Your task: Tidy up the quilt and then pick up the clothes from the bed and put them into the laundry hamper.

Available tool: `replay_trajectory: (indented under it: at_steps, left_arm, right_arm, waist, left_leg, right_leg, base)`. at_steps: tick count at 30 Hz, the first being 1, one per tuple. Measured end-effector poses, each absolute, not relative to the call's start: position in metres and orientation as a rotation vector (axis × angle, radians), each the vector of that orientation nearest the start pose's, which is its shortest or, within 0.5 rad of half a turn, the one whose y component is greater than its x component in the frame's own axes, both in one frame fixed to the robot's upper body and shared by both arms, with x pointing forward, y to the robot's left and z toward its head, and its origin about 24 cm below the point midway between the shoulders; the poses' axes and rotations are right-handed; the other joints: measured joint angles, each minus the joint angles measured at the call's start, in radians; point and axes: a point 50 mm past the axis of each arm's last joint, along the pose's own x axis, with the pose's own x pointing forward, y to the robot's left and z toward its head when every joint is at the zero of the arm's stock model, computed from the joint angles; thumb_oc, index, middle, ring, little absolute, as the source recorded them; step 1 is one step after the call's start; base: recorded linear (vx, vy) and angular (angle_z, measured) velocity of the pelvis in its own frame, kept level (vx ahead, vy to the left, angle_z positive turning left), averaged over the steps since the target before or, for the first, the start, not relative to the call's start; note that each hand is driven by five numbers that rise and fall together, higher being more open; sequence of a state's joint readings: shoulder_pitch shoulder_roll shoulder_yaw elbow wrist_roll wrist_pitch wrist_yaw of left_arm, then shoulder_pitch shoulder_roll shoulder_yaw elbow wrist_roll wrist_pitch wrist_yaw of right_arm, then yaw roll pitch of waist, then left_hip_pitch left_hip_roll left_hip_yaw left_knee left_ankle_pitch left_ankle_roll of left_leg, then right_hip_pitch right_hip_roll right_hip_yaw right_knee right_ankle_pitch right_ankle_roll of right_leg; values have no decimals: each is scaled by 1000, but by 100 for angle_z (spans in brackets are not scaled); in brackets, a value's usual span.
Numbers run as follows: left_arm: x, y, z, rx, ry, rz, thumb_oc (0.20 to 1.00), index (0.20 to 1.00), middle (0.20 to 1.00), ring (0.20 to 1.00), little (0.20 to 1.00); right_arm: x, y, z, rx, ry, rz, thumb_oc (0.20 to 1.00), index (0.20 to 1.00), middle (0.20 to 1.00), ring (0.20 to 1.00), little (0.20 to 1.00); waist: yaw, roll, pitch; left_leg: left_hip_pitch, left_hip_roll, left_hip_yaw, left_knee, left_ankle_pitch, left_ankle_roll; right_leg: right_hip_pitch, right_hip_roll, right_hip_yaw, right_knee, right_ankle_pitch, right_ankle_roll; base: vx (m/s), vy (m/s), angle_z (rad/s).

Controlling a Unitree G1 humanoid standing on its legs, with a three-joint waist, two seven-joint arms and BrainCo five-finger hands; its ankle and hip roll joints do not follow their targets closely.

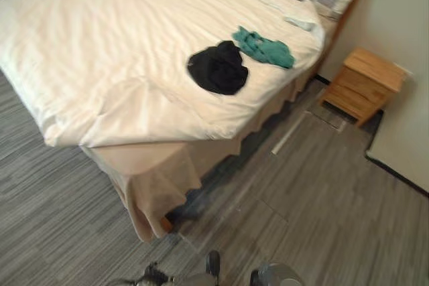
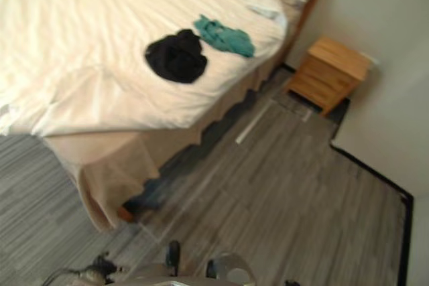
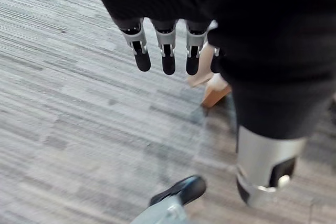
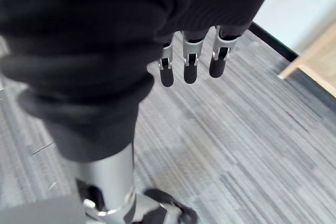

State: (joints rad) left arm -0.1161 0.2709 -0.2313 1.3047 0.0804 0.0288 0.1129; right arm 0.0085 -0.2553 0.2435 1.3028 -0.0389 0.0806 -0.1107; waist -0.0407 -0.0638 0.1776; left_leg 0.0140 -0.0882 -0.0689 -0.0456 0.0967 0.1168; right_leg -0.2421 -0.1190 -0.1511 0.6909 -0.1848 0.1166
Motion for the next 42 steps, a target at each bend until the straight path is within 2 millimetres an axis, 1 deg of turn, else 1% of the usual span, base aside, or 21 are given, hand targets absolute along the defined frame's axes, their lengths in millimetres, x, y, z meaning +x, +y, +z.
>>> replay_trajectory:
  at_steps: [2, 3, 5, 7, 8, 10, 13, 15, 17, 19, 22, 23, 24, 25, 26, 30, 33, 35, 37, 39, 42]
  left_arm:
    - [122, 249, -151, 543, 1194, 43, 1000, 1000, 1000, 1000, 1000]
    - [123, 254, -149, 530, 1184, 74, 1000, 1000, 1000, 1000, 1000]
    - [110, 263, -151, 540, 1238, 102, 1000, 1000, 1000, 1000, 1000]
    - [95, 272, -152, 559, 1278, 113, 1000, 1000, 1000, 1000, 1000]
    - [86, 276, -152, 560, 1296, 125, 1000, 1000, 1000, 1000, 1000]
    - [81, 266, -156, 482, 1287, 150, 1000, 1000, 1000, 1000, 1000]
    - [83, 266, -154, 389, 1227, 224, 1000, 1000, 1000, 1000, 1000]
    - [115, 266, -142, 344, 1083, 266, 1000, 1000, 1000, 1000, 1000]
    - [158, 264, -113, 307, 840, 278, 1000, 1000, 1000, 1000, 1000]
    - [183, 268, -83, 324, 636, 305, 1000, 1000, 1000, 1000, 1000]
    - [197, 276, -58, 337, 486, 374, 1000, 1000, 1000, 1000, 1000]
    - [210, 282, -36, 330, 370, 437, 1000, 1000, 1000, 1000, 1000]
    - [216, 284, -23, 331, 307, 457, 1000, 1000, 1000, 1000, 1000]
    - [224, 288, -4, 345, 224, 468, 1000, 1000, 1000, 1000, 1000]
    - [237, 294, 36, 410, 53, 455, 1000, 1000, 1000, 1000, 1000]
    - [260, 295, 98, 658, -168, 374, 1000, 1000, 1000, 1000, 1000]
    - [289, 286, 105, 741, -170, 351, 1000, 1000, 1000, 1000, 1000]
    - [320, 266, 104, 922, -131, 225, 1000, 1000, 1000, 1000, 1000]
    - [335, 249, 103, 1013, -130, 152, 1000, 1000, 1000, 1000, 1000]
    - [343, 233, 99, 1069, -127, 91, 1000, 1000, 1000, 1000, 1000]
    - [356, 221, 99, 1183, -106, 46, 1000, 1000, 1000, 1000, 1000]
  right_arm:
    - [69, -245, -164, -493, 1362, -40, 1000, 1000, 1000, 1000, 1000]
    - [78, -242, -163, -496, 1310, -23, 1000, 1000, 1000, 1000, 1000]
    - [86, -240, -162, -494, 1302, -21, 1000, 1000, 1000, 1000, 1000]
    - [87, -237, -163, -489, 1304, -15, 1000, 1000, 1000, 1000, 1000]
    - [75, -237, -165, -475, 1339, -24, 1000, 1000, 1000, 1000, 1000]
    - [65, -245, -165, -487, 1379, -42, 1000, 1000, 1000, 1000, 1000]
    - [87, -255, -158, -513, 1297, -65, 1000, 1000, 1000, 1000, 1000]
    - [101, -269, -150, -528, 1257, -128, 1000, 1000, 1000, 1000, 1000]
    - [103, -277, -146, -523, 1223, -177, 1000, 1000, 1000, 1000, 1000]
    - [107, -282, -143, -521, 1191, -213, 1000, 1000, 1000, 1000, 1000]
    - [106, -286, -141, -518, 1184, -241, 1000, 1000, 1000, 1000, 1000]
    - [95, -290, -142, -524, 1207, -248, 1000, 1000, 1000, 1000, 1000]
    - [88, -291, -143, -525, 1222, -250, 1000, 1000, 1000, 1000, 1000]
    - [83, -288, -146, -520, 1238, -242, 1000, 1000, 1000, 1000, 1000]
    - [71, -280, -151, -501, 1268, -223, 1000, 1000, 1000, 1000, 1000]
    - [56, -275, -155, -481, 1312, -197, 1000, 1000, 1000, 1000, 1000]
    - [68, -270, -155, -504, 1286, -155, 1000, 1000, 1000, 1000, 1000]
    - [97, -267, -151, -533, 1216, -120, 1000, 1000, 1000, 1000, 1000]
    - [114, -264, -147, -529, 1174, -110, 1000, 1000, 1000, 1000, 1000]
    - [117, -265, -146, -533, 1165, -113, 1000, 1000, 1000, 1000, 1000]
    - [114, -272, -145, -547, 1180, -131, 1000, 1000, 1000, 1000, 1000]
  waist:
    - [-1, 20, 11]
    - [-2, 10, 14]
    - [-3, 4, 15]
    - [10, -7, 16]
    - [8, -41, 4]
    - [21, -15, -6]
    - [26, -9, 9]
    - [34, 1, 45]
    - [13, 8, 87]
    - [16, 38, 90]
    - [12, 77, 96]
    - [-12, 114, 99]
    - [-19, 134, 95]
    - [-23, 128, 98]
    - [-25, 112, 97]
    - [-41, 88, 97]
    - [-73, 87, 102]
    - [-83, 79, 108]
    - [-138, 64, 125]
    - [-175, 53, 132]
    - [-176, 63, 151]
  left_leg:
    - [59, -17, -39, -6, -60, -36]
    - [79, -28, -85, -2, -121, -90]
    - [137, -22, -134, -25, -157, -48]
    - [169, -21, -194, -25, -165, -59]
    - [201, -29, -207, -17, -192, -77]
    - [203, 12, -215, 54, -241, -118]
    - [63, 45, -125, 245, -271, -193]
    - [-2, 133, 10, 236, -266, -214]
    - [-37, 220, 210, 214, -238, -248]
    - [-14, 258, 251, 77, -170, -254]
    - [9, 265, 224, -5, -99, -253]
    - [5, 276, 210, -11, -45, -246]
    - [7, 281, 208, -18, -42, -249]
    - [16, 270, 213, -34, -46, -255]
    - [5, 246, 225, -35, -48, -243]
    - [7, 201, 273, -35, -56, -219]
    - [0, 185, 302, -35, -58, -212]
    - [-38, 182, 344, -35, -57, -209]
    - [-53, 177, 357, -35, -52, -204]
    - [-54, 186, 368, -35, -54, -208]
    - [-69, 195, 369, -34, -54, -209]
  right_leg:
    - [-21, -15, 35, -205, 6, 10]
    - [-10, -7, 126, -432, 20, 12]
    - [9, 12, 226, -730, 169, 20]
    - [8, 18, 231, -771, 240, 12]
    - [37, 2, 204, -751, 269, -21]
    - [68, 12, 155, -718, 398, -59]
    - [122, 10, 65, -772, 376, -105]
    - [146, 13, -5, -773, 342, -144]
    - [194, 7, -96, -773, 312, -150]
    - [219, 33, -107, -773, 292, -126]
    - [227, 54, -84, -774, 280, -109]
    - [229, 64, -87, -779, 279, -99]
    - [228, 70, -84, -779, 276, -94]
    - [224, 61, -70, -779, 277, -90]
    - [212, 36, -65, -779, 291, -70]
    - [179, -4, -14, -778, 314, -36]
    - [147, -7, 18, -769, 335, -27]
    - [74, -15, 57, -738, 334, -21]
    - [56, -18, 66, -750, 343, -14]
    - [49, -6, 79, -759, 348, -15]
    - [37, 4, 79, -768, 355, -24]
  base:
    - [513, -330, 119]
    - [265, -215, 115]
    - [287, -311, 117]
    - [263, -392, 127]
    - [264, -452, 165]
    - [83, -253, 154]
    - [-48, -153, 112]
    - [-61, -107, 123]
    - [-2, -12, 113]
    - [59, -6, 40]
    - [62, -3, -27]
    - [86, 29, -20]
    - [61, 25, -16]
    - [10, 47, -11]
    - [1, 60, -11]
    - [-53, 54, -26]
    - [-180, 91, -35]
    - [-93, 33, -57]
    - [-65, 17, -30]
    - [-101, 4, -24]
    - [-38, 5, -8]
